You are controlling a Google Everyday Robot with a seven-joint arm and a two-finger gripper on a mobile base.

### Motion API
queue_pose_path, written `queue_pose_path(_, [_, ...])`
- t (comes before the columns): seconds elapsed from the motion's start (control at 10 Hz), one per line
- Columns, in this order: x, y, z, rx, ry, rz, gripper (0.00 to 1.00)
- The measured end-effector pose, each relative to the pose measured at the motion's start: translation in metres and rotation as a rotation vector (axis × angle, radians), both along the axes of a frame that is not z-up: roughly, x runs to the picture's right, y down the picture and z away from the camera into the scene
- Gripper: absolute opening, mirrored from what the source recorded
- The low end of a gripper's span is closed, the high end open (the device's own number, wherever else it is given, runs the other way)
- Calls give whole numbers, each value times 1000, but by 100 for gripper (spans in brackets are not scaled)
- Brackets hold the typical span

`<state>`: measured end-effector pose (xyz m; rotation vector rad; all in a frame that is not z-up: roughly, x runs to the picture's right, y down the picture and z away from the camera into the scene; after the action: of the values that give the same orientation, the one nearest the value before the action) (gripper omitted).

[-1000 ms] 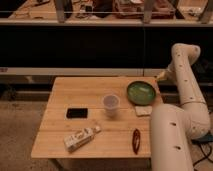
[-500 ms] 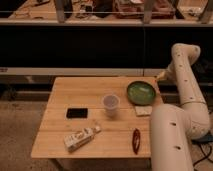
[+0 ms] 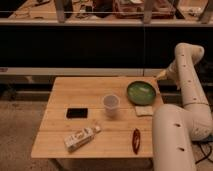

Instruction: Pick up the ceramic bowl

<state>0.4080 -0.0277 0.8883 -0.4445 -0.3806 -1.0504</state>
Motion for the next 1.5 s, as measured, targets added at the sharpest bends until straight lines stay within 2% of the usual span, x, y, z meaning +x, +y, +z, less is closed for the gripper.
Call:
queue_pose_path(0.7, [1, 0, -1, 5, -7, 5, 80])
queue_pose_path(0.8, [-3, -3, -1, 19, -28, 5, 80])
queue_pose_path(1.1, [-12, -17, 0, 126, -143, 27, 80])
queue_pose_path(1.5, [-14, -16, 0, 134, -161, 33, 80])
